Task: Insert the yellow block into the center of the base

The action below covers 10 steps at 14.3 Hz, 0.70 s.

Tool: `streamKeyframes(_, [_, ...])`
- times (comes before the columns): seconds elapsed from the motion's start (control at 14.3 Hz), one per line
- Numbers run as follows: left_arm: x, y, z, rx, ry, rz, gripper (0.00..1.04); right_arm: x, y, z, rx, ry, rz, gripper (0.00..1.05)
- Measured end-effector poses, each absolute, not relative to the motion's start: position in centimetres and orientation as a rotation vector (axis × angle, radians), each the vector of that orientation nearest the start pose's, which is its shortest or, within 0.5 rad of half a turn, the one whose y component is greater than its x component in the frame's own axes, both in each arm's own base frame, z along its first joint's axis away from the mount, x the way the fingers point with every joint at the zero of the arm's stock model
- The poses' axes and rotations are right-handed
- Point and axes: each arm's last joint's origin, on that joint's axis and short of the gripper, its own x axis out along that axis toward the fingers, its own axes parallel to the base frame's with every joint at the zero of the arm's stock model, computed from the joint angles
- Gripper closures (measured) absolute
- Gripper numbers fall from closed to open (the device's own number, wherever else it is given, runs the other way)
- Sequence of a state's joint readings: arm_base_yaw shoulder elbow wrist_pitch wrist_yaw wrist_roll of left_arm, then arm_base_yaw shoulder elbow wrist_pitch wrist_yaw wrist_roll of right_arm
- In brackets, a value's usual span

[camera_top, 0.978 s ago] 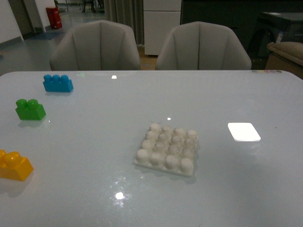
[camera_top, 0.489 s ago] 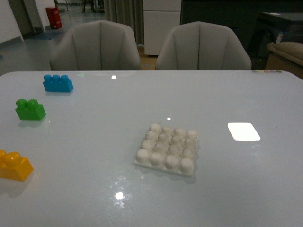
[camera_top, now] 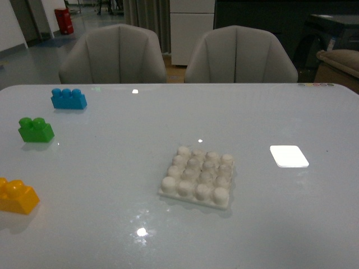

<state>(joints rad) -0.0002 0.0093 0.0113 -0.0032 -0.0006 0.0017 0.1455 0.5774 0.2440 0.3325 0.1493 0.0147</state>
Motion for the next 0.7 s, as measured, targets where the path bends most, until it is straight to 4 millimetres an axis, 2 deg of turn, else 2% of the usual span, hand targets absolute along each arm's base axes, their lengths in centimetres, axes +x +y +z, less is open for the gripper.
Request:
streamKeyframes(0.07, [9.8,0.0,16.6,0.002,0.001,0.000,0.07,14.1,1.4,21.7,0.008,-0.001,-0.003,1.02])
streamKeyframes(0.35, [9.8,0.0,16.6,0.002,0.002,0.000,0.07,12.8,-0.1,19.6,0.004,-0.001,-0.021,1.03])
streamKeyframes(0.7, [9.8,0.0,16.6,0.002,0.001,0.000,0.07,11.9,0.0,18.2,0.004,0.002,0.000,1.03])
